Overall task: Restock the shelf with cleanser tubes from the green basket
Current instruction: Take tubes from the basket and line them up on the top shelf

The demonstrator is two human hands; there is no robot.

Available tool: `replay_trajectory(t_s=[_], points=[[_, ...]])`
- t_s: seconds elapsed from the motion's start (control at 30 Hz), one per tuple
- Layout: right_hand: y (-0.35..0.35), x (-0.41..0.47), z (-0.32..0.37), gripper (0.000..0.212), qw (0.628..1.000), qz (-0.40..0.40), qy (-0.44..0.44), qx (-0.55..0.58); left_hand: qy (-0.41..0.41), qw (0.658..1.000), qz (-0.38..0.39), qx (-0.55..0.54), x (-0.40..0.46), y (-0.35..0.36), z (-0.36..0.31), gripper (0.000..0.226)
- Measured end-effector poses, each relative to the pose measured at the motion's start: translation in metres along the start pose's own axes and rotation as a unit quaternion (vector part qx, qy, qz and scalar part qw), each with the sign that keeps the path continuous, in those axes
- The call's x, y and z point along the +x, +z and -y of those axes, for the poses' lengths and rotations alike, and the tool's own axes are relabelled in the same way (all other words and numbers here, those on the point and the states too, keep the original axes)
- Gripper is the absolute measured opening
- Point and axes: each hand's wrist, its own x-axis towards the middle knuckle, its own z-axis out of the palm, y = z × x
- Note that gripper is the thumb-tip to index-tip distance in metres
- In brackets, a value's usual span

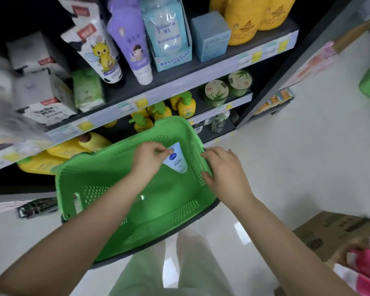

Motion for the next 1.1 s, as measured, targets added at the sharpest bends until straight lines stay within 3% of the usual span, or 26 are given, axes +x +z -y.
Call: replay_trajectory(t_s=[0.1, 0.3, 0.47, 0.57, 0.63, 0.7, 0.97, 1.1], points=[[-0.021, 0.005, 0.019, 0.047, 1.000, 0.015, -0.008, 0.016, 0.016, 0.999, -0.013, -0.048, -0.024, -0.047, -0.031, 0.017], [-0.070, 0.018, 0.091, 0.085, 0.983, 0.111, -0.032, 0.144, 0.046, 0.981, -0.054, -0.180, -0.078, -0.151, -0.098, 0.030], [-0.118, 0.020, 0.162, 0.058, 0.968, 0.089, -0.109, 0.210, 0.111, 0.962, -0.120, -0.217, -0.122, -0.230, -0.146, 0.031], [-0.144, 0.015, 0.200, 0.049, 0.958, 0.054, -0.141, 0.244, 0.161, 0.934, -0.155, -0.280, -0.147, -0.268, -0.160, 0.024], [-0.160, 0.015, 0.224, 0.045, 0.951, 0.032, -0.154, 0.267, 0.199, 0.912, -0.153, -0.325, -0.162, -0.287, -0.160, 0.011], [-0.175, 0.017, 0.246, 0.045, 0.942, 0.017, -0.160, 0.295, 0.230, 0.898, -0.142, -0.346, -0.177, -0.301, -0.154, 0.017], [-0.230, 0.033, 0.323, 0.042, 0.909, -0.030, -0.229, 0.346, 0.267, 0.910, -0.193, -0.252, -0.216, -0.335, -0.148, 0.027], [-0.249, 0.039, 0.358, 0.044, 0.894, -0.038, -0.269, 0.357, 0.328, 0.892, -0.289, -0.117, -0.231, -0.352, -0.153, 0.048]])
